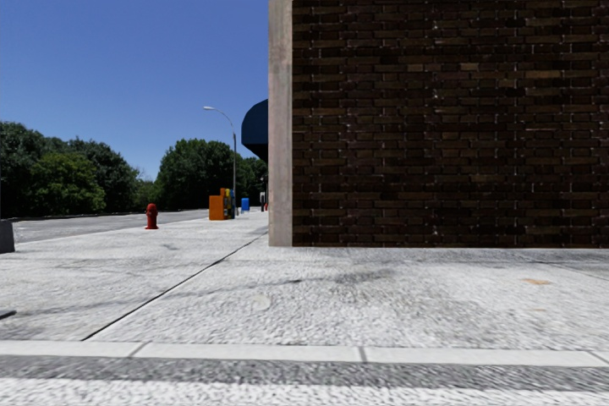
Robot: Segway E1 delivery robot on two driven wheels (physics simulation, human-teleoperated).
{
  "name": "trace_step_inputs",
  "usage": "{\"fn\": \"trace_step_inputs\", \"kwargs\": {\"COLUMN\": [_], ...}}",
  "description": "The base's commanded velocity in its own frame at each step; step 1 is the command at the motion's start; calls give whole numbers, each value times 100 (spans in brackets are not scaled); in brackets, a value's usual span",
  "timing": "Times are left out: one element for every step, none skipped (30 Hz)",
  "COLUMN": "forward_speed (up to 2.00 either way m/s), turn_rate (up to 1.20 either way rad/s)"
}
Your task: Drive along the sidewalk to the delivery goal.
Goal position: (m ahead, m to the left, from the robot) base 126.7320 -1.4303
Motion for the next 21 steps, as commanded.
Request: {"fn": "trace_step_inputs", "kwargs": {"forward_speed": [200,200,200,200,200,200,200,200,200,200,200,200,200,200,200,200,200,200,200,200,200], "turn_rate": [0,0,0,0,48,67,92,120,120,120,120,120,120,120,120,120,120,120,120,120,120]}}
